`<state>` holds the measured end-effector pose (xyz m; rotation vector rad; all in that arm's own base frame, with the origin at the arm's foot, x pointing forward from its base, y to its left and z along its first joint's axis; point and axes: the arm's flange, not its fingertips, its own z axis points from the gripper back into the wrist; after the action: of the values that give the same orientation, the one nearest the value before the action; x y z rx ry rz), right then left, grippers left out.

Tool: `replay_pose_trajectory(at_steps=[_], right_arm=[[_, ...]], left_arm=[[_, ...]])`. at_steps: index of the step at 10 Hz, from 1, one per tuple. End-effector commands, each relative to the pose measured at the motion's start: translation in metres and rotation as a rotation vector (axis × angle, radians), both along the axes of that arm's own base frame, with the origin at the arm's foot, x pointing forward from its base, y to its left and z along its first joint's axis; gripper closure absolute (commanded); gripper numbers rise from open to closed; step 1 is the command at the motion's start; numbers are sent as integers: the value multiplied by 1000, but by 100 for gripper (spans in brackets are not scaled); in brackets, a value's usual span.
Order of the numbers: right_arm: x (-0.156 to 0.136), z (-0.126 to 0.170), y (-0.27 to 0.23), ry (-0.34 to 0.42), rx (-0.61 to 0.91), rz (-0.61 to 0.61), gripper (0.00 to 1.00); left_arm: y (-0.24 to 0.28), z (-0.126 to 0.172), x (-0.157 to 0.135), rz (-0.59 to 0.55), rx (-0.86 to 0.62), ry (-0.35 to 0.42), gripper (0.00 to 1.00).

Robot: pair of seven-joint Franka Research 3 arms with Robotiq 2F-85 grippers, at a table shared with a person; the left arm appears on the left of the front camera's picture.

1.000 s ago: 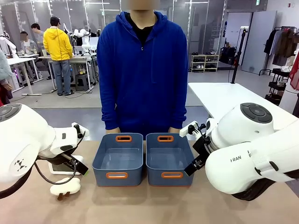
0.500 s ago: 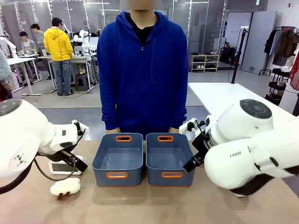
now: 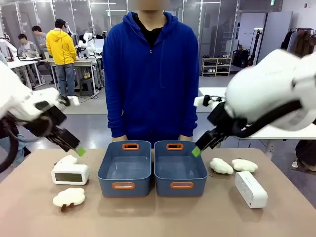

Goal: Sort the digital clocks into the basket.
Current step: Pick up the Digital clock from the table and place it into the empty Plastic storage basket.

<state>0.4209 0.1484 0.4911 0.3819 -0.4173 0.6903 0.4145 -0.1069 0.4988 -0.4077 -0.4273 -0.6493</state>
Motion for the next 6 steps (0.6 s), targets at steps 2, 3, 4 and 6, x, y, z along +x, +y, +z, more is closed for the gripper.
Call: replay_pose_trajectory(at_steps=[2,3,4,6], right_arm=[[7,8,-73,135,352,-46,0],[-1,11,-105,126,494,-92,0],[-11,5,-135,120,587,-153,0],[-39,-7,-190,121,739,-264,0]], left_arm=[[77,9,-10,84,-352,49,0],[106,2,-26,135,-496,27,0],[137,-6,-44,212,-602,2,0],[203,-17,-85,368,-744,-30,0]])
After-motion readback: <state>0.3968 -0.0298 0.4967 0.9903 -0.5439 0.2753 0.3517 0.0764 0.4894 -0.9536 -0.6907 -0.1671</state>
